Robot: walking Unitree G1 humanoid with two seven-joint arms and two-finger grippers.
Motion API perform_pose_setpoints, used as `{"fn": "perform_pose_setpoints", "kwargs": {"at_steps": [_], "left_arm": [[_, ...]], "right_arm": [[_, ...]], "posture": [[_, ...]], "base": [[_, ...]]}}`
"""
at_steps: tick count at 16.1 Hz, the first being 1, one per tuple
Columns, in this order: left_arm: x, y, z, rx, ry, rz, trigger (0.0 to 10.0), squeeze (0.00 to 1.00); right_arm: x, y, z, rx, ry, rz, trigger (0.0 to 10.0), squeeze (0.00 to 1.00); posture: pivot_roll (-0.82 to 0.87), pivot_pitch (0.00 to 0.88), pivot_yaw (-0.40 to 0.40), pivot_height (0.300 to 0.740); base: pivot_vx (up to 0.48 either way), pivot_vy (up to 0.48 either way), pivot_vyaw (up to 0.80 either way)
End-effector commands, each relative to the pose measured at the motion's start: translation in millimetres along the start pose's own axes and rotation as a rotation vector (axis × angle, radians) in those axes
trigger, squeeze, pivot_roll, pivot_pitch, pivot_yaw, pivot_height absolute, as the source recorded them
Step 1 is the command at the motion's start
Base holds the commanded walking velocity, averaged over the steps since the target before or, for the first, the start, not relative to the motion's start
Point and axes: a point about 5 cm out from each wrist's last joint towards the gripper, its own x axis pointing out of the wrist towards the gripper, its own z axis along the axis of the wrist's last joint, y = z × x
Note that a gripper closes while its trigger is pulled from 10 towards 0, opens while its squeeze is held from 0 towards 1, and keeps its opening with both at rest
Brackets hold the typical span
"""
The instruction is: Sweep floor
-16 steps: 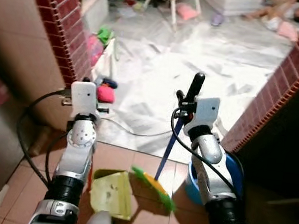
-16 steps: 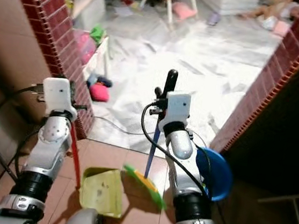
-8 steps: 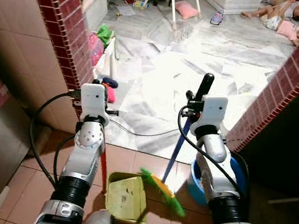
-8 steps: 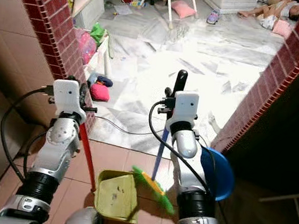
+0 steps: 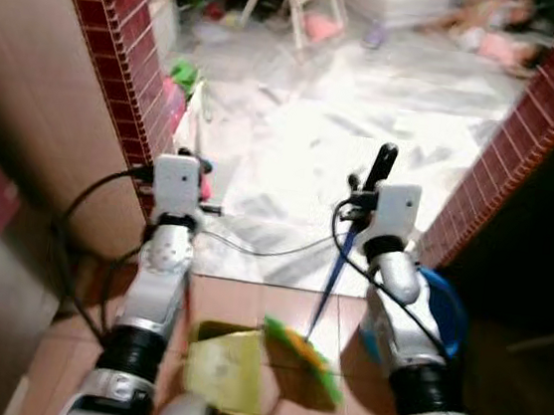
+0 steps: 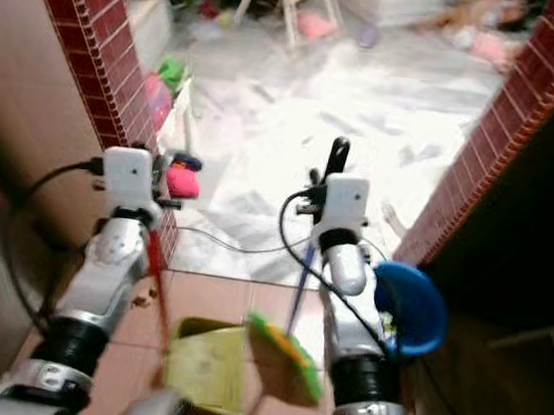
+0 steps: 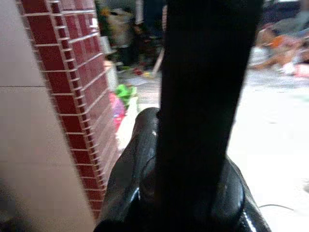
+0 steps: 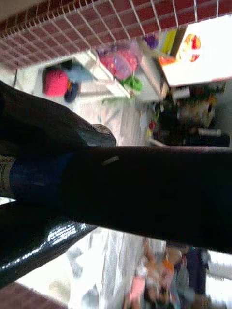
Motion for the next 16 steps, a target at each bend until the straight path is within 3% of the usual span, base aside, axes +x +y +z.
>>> {"fn": "perform_pose_setpoints", "kwargs": {"at_steps": [1, 16], "left_arm": [[5.6, 7.7, 15.4, -0.002, -0.062, 0.024, 10.0, 0.0], [4.2, 5.4, 26.0, 0.0, -0.11, 0.016, 10.0, 0.0]], "right_arm": [[4.1, 9.1, 9.5, 0.004, -0.037, 0.025, 10.0, 0.0], [5.9, 8.6, 8.5, -0.027, -0.04, 0.021, 10.0, 0.0]], "posture": [[-0.01, 0.007, 0.002, 0.74], [-0.01, 0.013, 0.003, 0.74]], "base": [[0.0, 0.48, 0.0], [0.0, 0.48, 0.0]]}}
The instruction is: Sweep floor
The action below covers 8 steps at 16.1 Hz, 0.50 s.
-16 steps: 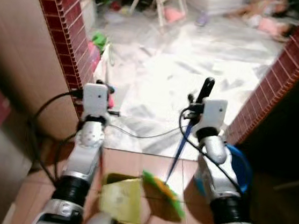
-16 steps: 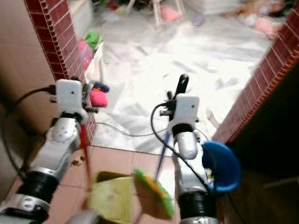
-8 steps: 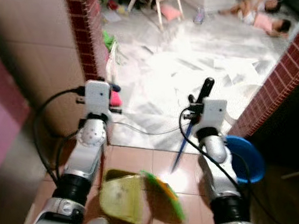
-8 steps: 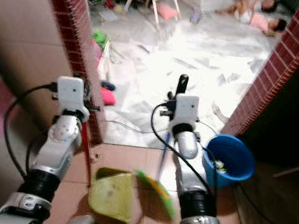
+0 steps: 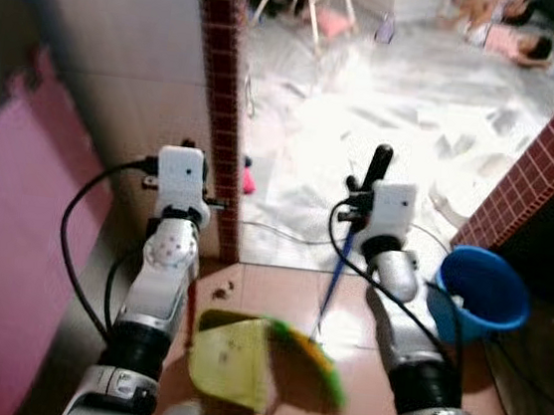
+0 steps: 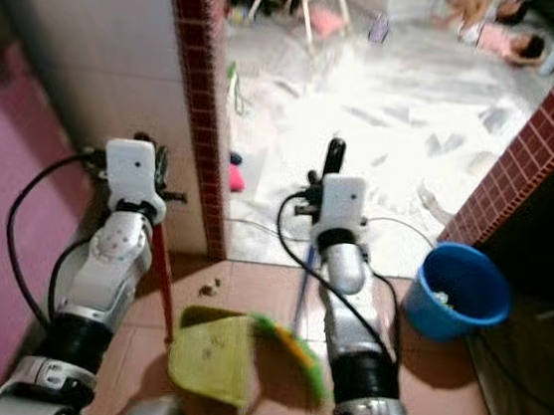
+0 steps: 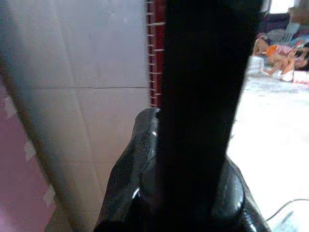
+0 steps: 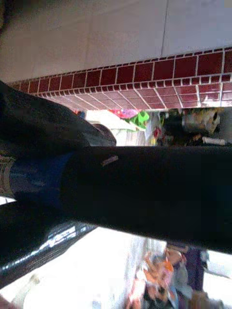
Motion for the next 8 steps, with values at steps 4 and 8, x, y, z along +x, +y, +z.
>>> {"fn": "perform_pose_setpoints", "kwargs": {"at_steps": [4, 8], "left_arm": [[-4.6, 23.6, -6.4, 0.008, -0.011, 0.077, 10.0, 0.0], [-5.7, 40.8, -10.5, 0.048, -0.006, 0.188, 10.0, 0.0]], "right_arm": [[4.6, -12.0, 8.7, -0.086, -0.044, -0.131, 10.0, 0.0], [8.4, -20.8, 7.1, -0.066, -0.019, -0.166, 10.0, 0.0]], "posture": [[0.0, 0.009, -0.004, 0.74], [0.0, 0.009, -0.011, 0.74]], "base": [[0.0, 0.12, 0.0], [0.0, 0.0, 0.0]]}}
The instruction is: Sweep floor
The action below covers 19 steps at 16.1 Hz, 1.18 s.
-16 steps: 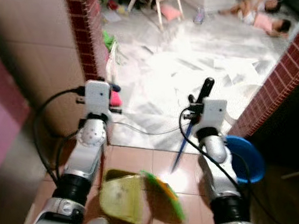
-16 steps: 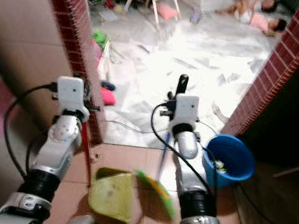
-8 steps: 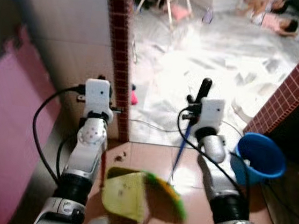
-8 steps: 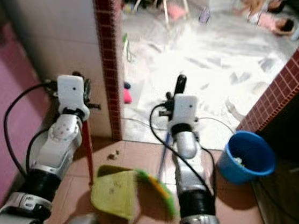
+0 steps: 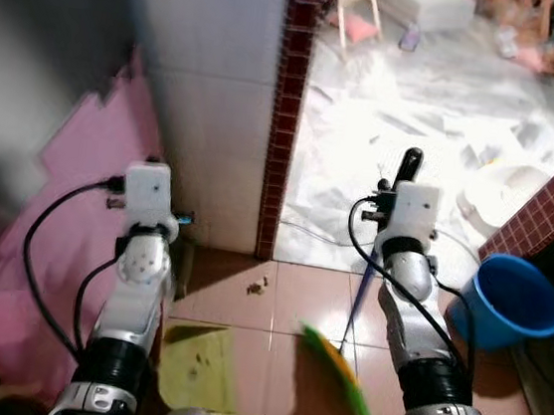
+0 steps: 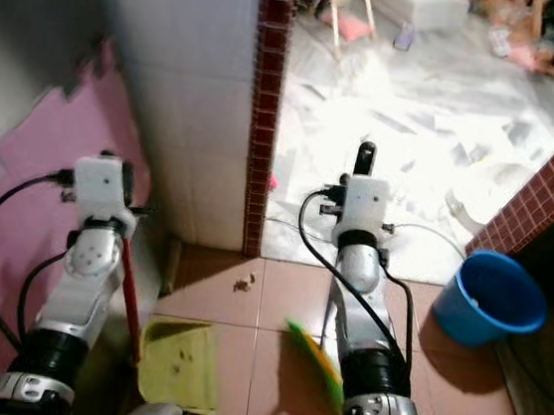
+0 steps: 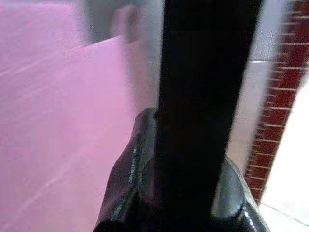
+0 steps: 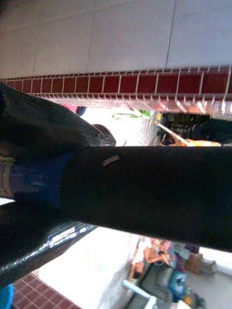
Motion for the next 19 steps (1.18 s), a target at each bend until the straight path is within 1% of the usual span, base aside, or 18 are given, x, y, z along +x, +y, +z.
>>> {"fn": "perform_pose_setpoints", "kwargs": {"at_steps": [1, 3, 5, 12, 18, 19], "left_arm": [[6.0, -1.9, 16.4, -0.045, -0.066, 0.013, 10.0, 0.0], [8.0, -0.8, 19.1, -0.053, -0.083, 0.008, 10.0, 0.0], [11.2, 1.5, 21.4, -0.062, -0.09, 0.017, 10.0, 0.0], [12.7, 1.2, 24.8, -0.055, -0.12, 0.002, 10.0, 0.0], [12.2, -3.3, 26.4, -0.051, -0.131, -0.015, 10.0, 0.0], [12.2, -4.2, 26.2, -0.048, -0.13, -0.021, 10.0, 0.0]], "right_arm": [[5.2, 5.1, 12.6, -0.012, -0.051, 0.017, 10.0, 0.0], [4.5, 8.2, 14.3, -0.032, -0.063, 0.023, 10.0, 0.0], [4.4, 8.5, 13.3, -0.016, -0.061, 0.023, 10.0, 0.0], [4.6, 10.3, 14.5, -0.012, -0.073, 0.03, 10.0, 0.0], [3.9, 10.3, 15.2, -0.021, -0.083, 0.029, 10.0, 0.0], [3.6, 10.3, 15.6, -0.022, -0.086, 0.028, 10.0, 0.0]], "posture": [[0.0, 0.01, -0.011, 0.74], [-0.01, 0.013, -0.011, 0.74], [-0.01, 0.011, -0.009, 0.74], [0.0, 0.009, -0.007, 0.74], [-0.01, 0.015, -0.003, 0.74], [-0.01, 0.017, -0.002, 0.74]], "base": [[0.0, 0.0, 0.0], [0.0, 0.0, 0.8], [0.0, 0.0, 0.8], [0.0, 0.0, 0.0], [0.302, 0.0, 0.0], [0.352, 0.0, 0.52]]}}
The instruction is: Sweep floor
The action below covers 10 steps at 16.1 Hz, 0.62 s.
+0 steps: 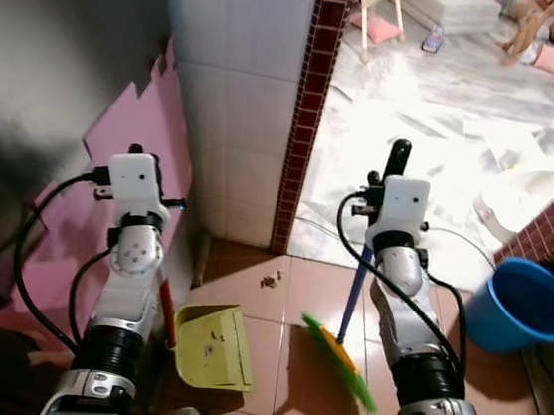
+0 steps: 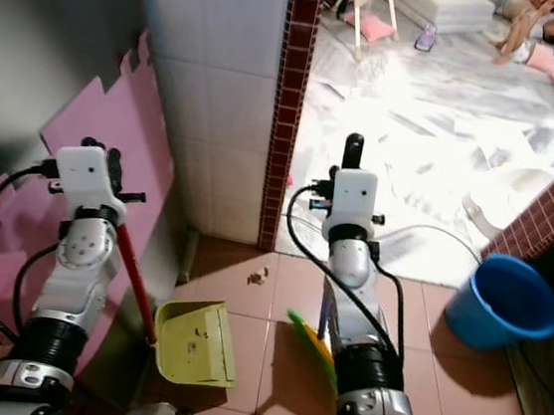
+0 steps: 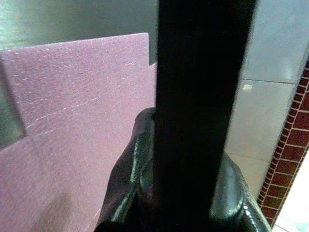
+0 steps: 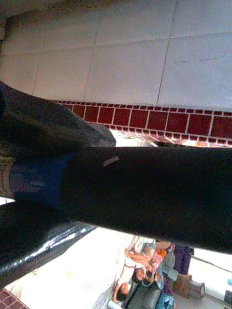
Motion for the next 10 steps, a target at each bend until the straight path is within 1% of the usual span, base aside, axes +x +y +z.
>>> {"fn": "perform_pose_setpoints", "kwargs": {"at_steps": [1, 4, 10], "left_arm": [[5.8, -1.8, 12.5, 0.0, -0.056, -0.006, 10.0, 0.0], [5.7, -3.6, 12.7, 0.001, -0.057, -0.011, 10.0, 0.0], [6.6, -3.5, 14.1, 0.006, -0.064, -0.013, 10.0, 0.0]], "right_arm": [[3.3, 3.0, 11.3, -0.005, -0.056, 0.01, 10.0, 0.0], [4.1, 3.0, 12.1, 0.0, -0.058, 0.008, 10.0, 0.0], [4.2, 4.8, 13.3, 0.002, -0.066, 0.013, 10.0, 0.0]], "posture": [[-0.01, 0.017, -0.001, 0.74], [-0.01, 0.018, 0.0, 0.74], [-0.01, 0.02, 0.002, 0.74]], "base": [[0.352, 0.0, 0.43], [0.372, 0.0, 0.0], [0.448, 0.0, 0.0]]}}
